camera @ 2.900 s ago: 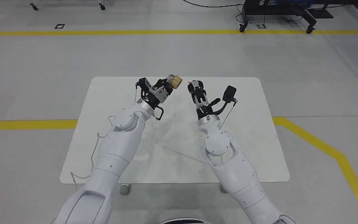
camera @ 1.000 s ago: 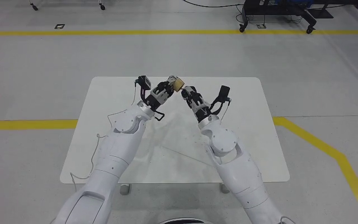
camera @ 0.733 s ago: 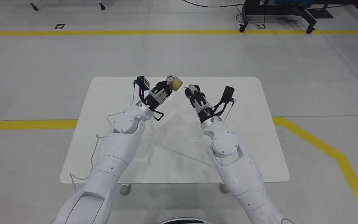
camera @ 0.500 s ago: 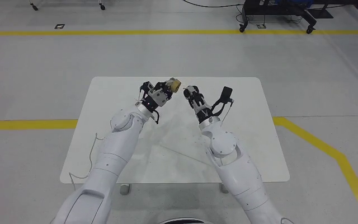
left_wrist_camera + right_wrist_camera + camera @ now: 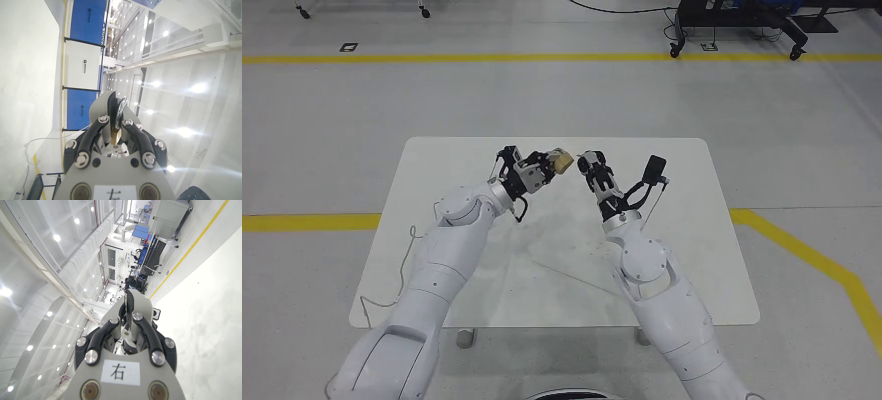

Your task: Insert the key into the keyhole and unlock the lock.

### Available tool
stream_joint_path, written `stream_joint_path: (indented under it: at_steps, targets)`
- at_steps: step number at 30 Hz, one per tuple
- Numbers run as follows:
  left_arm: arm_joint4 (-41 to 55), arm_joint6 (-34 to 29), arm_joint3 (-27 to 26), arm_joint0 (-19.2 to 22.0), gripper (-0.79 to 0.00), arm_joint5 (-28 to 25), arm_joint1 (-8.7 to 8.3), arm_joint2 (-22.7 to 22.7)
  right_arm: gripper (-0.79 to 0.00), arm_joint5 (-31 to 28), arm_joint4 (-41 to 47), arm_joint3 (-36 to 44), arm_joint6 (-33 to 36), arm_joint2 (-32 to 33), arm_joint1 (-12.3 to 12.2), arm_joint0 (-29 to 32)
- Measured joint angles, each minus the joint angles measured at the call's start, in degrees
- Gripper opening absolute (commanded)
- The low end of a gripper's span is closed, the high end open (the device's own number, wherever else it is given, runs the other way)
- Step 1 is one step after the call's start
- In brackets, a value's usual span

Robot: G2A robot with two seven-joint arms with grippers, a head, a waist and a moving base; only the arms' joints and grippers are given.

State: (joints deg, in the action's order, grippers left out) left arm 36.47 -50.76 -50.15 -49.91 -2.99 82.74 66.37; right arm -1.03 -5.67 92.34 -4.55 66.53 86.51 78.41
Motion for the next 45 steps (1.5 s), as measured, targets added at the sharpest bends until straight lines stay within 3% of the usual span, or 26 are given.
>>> stream_joint_path:
  at_steps: [11, 32, 45]
  targets:
    - [-0.76, 0.88, 0.18, 0.30, -0.785, -1.58, 0.04, -0.41, -0.785, 1.21, -0.52, -0.86, -0.13, -0.54, 0.20, -0.76]
    - [0.22, 2.16, 0.48, 0.55, -0.785, -2.15, 0.27, -0.70, -0.785, 1.74, -1.40, -0.66, 6.00, -0.53, -0.16, -0.84]
    - [0.72, 3.80, 0.48, 0.32, -0.785, -2.24, 0.29, -0.40, -0.785, 0.19, -2.54, 0.36, 4.48, 0.48, -0.42, 0.60]
